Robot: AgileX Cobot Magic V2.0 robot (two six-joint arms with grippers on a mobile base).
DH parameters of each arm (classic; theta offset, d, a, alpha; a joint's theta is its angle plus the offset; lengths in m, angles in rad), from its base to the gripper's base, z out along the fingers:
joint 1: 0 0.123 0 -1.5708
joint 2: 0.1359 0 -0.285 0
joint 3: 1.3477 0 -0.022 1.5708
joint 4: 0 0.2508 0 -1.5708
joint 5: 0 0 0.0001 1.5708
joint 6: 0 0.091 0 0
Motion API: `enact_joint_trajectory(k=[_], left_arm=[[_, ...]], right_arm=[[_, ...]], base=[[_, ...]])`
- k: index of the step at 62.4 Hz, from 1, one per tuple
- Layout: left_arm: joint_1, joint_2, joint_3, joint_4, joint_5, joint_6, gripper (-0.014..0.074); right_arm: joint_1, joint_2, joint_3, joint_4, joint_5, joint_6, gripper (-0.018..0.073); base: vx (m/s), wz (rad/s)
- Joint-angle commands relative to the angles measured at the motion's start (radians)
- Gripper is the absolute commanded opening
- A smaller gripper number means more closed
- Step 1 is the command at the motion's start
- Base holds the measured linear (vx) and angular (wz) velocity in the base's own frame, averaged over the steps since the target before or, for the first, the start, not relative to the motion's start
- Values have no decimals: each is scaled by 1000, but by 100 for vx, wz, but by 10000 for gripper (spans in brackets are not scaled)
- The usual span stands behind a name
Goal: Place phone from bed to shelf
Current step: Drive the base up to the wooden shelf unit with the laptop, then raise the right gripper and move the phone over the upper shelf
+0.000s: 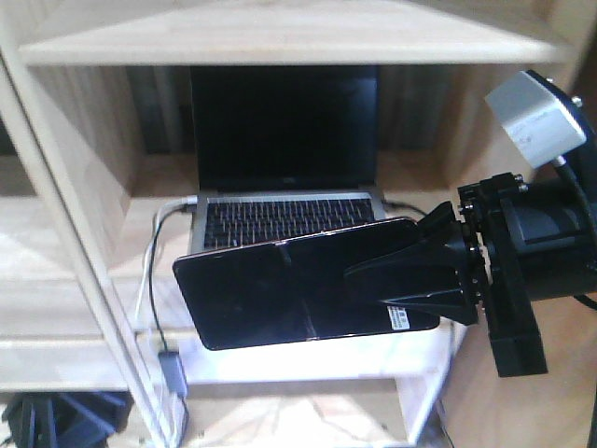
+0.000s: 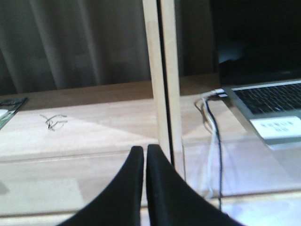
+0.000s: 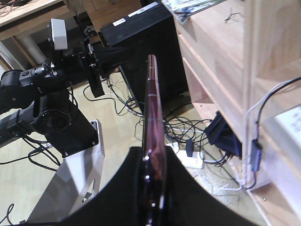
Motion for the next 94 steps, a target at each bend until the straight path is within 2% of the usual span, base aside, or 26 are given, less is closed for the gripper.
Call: enact_joint_trajectory(k=[1,41,94], left_arm=[[-4,-13,-21,-9,-72,-6,1],[-4,-13,-21,-9,-72,-6,1],[-4,-13,-21,-9,-72,-6,1]], right_arm=[[0,-20,-29,93,58,-9,-2],[0,-20,-29,93,58,-9,-2],[0,-20,-29,93,58,-9,-2]], base=[[28,9],[18,6],[2,0]])
